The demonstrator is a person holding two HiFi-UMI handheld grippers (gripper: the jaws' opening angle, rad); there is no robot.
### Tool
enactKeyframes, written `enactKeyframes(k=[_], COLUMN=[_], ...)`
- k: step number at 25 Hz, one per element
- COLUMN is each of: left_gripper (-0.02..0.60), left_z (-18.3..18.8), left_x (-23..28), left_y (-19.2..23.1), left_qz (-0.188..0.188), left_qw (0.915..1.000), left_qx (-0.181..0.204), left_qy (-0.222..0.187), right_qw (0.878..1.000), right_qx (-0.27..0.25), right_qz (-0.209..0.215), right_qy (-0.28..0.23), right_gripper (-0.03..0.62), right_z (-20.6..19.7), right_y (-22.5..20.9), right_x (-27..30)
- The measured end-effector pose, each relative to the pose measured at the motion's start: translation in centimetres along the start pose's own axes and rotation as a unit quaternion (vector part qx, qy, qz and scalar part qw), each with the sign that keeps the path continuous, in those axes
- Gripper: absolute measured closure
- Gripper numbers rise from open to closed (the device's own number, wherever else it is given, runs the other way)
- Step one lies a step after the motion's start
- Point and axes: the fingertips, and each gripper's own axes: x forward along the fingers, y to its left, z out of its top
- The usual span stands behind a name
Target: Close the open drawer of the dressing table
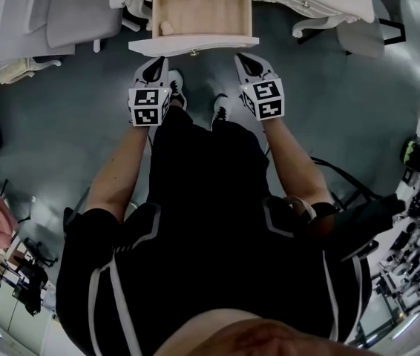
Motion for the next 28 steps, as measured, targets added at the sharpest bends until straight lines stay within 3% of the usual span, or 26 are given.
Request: enactKeyframes(k=[7,12,28], left_gripper=[0.577,0.577,0.577], left_z=[-3.9,-5.0,-4.3], left_x=[3.2,4.8,8.1], left_y=[1.0,1.2,3.0], left_qz=[-0.01,-0.024,-0.048], left_qw=[0.9984,0.9964,0.9936], left_qx=[-0.007,0.01,0.012], left_qy=[0.056,0.081,0.101], right_qw=[0.998,0.993,0.987], right_qx=[0.028,0.062,0.097], right_qz=[-0.024,-0.046,-0.064], right_qy=[0.054,0.088,0.114], right_gripper=[0.589,0.589,0.589], right_z=[-4.5,-6.6,-5.9], right_y=[-1.2,-2.2,-3.4], right_x=[3.7,5.7,10.6])
